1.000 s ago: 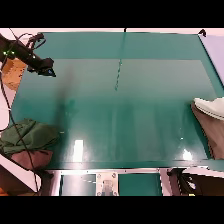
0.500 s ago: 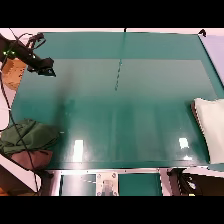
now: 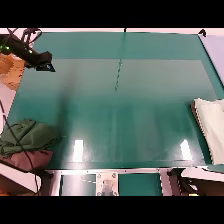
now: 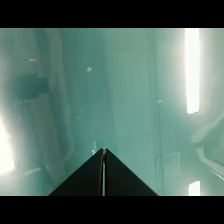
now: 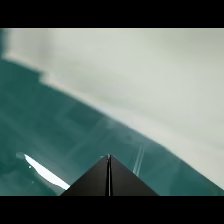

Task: Fold the shirts.

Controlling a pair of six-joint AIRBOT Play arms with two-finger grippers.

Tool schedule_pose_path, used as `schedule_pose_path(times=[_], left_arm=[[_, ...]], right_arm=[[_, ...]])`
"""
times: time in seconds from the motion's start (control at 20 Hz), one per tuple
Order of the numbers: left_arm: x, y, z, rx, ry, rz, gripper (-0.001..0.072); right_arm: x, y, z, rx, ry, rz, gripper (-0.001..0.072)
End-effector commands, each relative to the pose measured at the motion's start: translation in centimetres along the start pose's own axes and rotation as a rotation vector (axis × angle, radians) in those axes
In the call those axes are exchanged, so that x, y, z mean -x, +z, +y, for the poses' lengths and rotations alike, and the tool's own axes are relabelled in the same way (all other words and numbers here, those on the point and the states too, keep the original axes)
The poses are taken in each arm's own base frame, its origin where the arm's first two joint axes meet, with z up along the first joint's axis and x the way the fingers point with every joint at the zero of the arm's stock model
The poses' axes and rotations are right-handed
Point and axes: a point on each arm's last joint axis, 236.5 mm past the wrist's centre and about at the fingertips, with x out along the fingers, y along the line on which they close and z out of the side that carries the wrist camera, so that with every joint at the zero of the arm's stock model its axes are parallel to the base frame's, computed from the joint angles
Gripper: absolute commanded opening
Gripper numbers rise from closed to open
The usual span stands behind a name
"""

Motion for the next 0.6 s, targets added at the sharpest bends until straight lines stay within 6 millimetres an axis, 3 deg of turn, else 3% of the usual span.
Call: schedule_pose_path(times=[0.0, 0.1, 0.3, 0.4, 0.55], left_arm=[[0.1, -3.4, -2.6, -0.012, 0.016, 0.047, 0.0032], [-0.8, -7.6, -4.4, -0.028, 0.014, 0.104, 0.0031], [-3.0, -16.7, -6.9, -0.044, -0.002, 0.148, 0.0032], [-3.6, -19.5, -6.8, -0.019, -0.001, 0.153, 0.0032], [-3.7, -21.1, -6.7, -0.015, 0.001, 0.178, 0.0033]], right_arm=[[-1.9, -4.3, 9.0, 0.337, 0.091, -0.053, 0.0017], [-4.2, -9.8, 10.1, 0.448, 0.1, -0.024, 0.0017], [-9.2, -21.1, 9.1, 0.575, 0.144, 0.083, 0.0019], [-10.4, -23.5, 9.7, 0.605, 0.191, 0.084, 0.0018], [-10.9, -26.0, 9.3, 0.653, 0.181, 0.154, 0.0019]])
